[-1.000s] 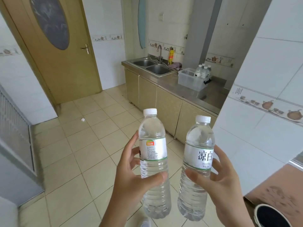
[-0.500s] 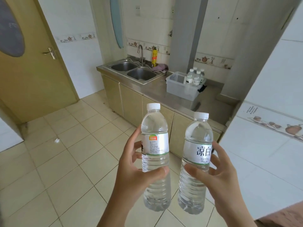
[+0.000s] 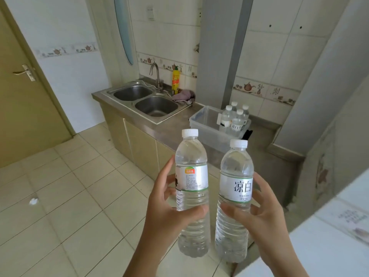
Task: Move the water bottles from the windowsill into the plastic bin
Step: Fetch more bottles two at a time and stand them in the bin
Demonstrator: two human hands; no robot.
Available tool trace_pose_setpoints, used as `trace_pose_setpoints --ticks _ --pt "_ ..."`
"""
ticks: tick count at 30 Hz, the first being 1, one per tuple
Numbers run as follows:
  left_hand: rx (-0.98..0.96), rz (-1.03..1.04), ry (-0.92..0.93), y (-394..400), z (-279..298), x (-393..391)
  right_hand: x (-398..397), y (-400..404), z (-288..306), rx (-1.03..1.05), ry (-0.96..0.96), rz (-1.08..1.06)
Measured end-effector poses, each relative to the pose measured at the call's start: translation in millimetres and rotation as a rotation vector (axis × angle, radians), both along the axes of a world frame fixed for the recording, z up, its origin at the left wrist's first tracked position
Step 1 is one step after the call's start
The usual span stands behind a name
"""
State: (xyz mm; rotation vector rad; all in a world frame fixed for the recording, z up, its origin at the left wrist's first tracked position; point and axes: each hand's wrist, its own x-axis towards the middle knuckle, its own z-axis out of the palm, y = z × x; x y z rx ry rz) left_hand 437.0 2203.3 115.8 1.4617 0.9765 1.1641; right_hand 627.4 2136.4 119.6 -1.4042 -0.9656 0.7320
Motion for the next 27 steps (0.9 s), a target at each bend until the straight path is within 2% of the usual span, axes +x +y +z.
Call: trace_pose_setpoints --ticks 12,21,27 --pt "-0.029 -0.015 -0.002 202 -11 88 84 186 -8 -0.041 0.019 -0.077" --pt "-0.010 -0.180 -0.010 381 -11 153 121 335 -13 -0.048 0.002 -0.227" --pt "0.072 -0.247 0.008 468 -11 210 150 423 -6 -0.021 -0.060 -0.306"
